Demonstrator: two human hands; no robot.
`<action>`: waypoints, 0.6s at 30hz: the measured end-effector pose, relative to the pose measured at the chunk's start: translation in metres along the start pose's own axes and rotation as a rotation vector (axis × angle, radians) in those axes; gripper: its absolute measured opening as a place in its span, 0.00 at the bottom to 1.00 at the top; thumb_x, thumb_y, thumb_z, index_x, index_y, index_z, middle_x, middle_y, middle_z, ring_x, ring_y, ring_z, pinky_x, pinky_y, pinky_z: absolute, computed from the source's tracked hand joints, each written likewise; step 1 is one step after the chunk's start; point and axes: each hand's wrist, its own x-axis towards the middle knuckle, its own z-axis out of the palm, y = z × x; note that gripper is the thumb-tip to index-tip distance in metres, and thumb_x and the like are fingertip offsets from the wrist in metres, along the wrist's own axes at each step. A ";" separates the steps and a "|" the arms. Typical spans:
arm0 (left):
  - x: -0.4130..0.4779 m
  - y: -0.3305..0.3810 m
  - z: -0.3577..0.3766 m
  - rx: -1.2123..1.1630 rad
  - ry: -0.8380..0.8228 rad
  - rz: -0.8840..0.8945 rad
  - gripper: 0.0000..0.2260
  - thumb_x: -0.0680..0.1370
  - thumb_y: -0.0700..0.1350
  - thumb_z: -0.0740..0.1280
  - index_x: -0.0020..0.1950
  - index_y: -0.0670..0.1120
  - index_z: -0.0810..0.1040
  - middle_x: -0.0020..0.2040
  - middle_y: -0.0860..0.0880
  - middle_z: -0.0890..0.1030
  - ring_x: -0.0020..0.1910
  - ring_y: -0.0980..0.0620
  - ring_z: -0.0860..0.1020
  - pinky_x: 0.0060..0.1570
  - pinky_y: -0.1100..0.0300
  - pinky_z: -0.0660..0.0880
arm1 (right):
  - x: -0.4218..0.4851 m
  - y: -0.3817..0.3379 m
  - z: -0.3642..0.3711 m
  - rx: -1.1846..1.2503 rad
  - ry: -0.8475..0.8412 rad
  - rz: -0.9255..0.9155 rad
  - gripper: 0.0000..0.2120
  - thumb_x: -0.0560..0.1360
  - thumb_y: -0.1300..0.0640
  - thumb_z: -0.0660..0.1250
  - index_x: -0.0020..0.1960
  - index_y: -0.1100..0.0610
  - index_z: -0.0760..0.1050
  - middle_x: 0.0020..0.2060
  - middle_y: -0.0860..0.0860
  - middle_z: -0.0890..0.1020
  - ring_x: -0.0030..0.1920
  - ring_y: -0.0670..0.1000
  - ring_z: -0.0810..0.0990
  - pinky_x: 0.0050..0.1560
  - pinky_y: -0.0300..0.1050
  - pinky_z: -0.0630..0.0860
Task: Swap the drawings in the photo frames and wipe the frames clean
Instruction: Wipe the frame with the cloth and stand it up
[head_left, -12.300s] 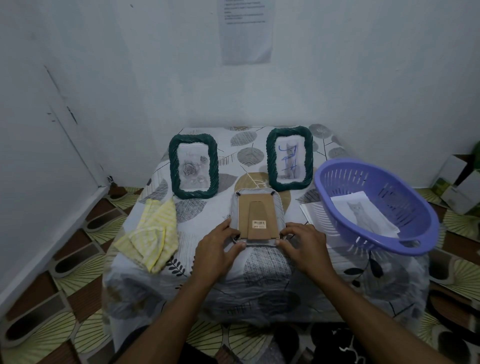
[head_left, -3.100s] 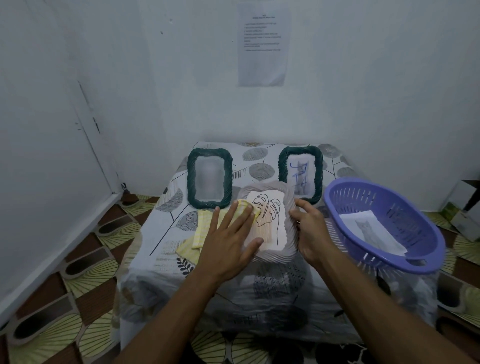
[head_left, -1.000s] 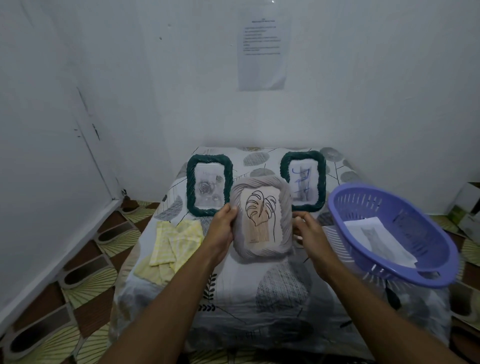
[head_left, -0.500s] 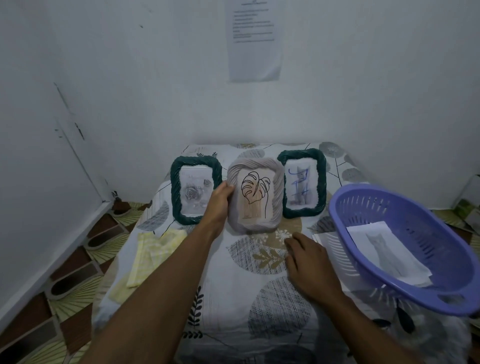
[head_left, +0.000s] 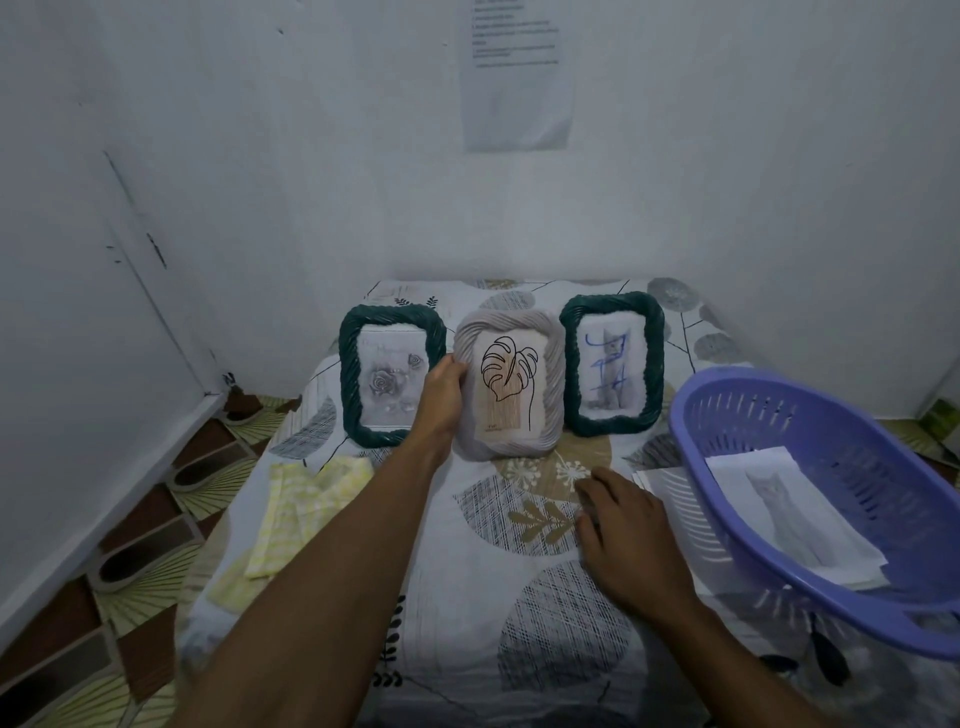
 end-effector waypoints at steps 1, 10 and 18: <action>0.001 -0.001 0.000 0.018 0.006 -0.001 0.13 0.80 0.46 0.56 0.53 0.42 0.78 0.49 0.44 0.84 0.50 0.44 0.82 0.54 0.43 0.78 | 0.000 0.000 0.000 0.001 0.000 0.000 0.17 0.78 0.53 0.58 0.66 0.55 0.73 0.67 0.52 0.73 0.67 0.51 0.70 0.68 0.50 0.64; -0.012 -0.016 -0.006 0.185 0.034 0.088 0.10 0.77 0.43 0.63 0.57 0.49 0.69 0.55 0.46 0.80 0.54 0.46 0.79 0.55 0.45 0.78 | 0.000 0.000 0.001 -0.012 0.001 -0.009 0.19 0.78 0.52 0.56 0.66 0.55 0.73 0.67 0.52 0.73 0.67 0.51 0.71 0.67 0.51 0.65; -0.035 -0.043 -0.007 0.314 0.194 0.265 0.24 0.74 0.39 0.68 0.65 0.51 0.63 0.60 0.48 0.75 0.57 0.51 0.76 0.54 0.56 0.76 | 0.000 -0.002 -0.002 0.003 0.010 -0.003 0.17 0.78 0.54 0.59 0.65 0.55 0.74 0.65 0.52 0.74 0.65 0.51 0.71 0.67 0.49 0.65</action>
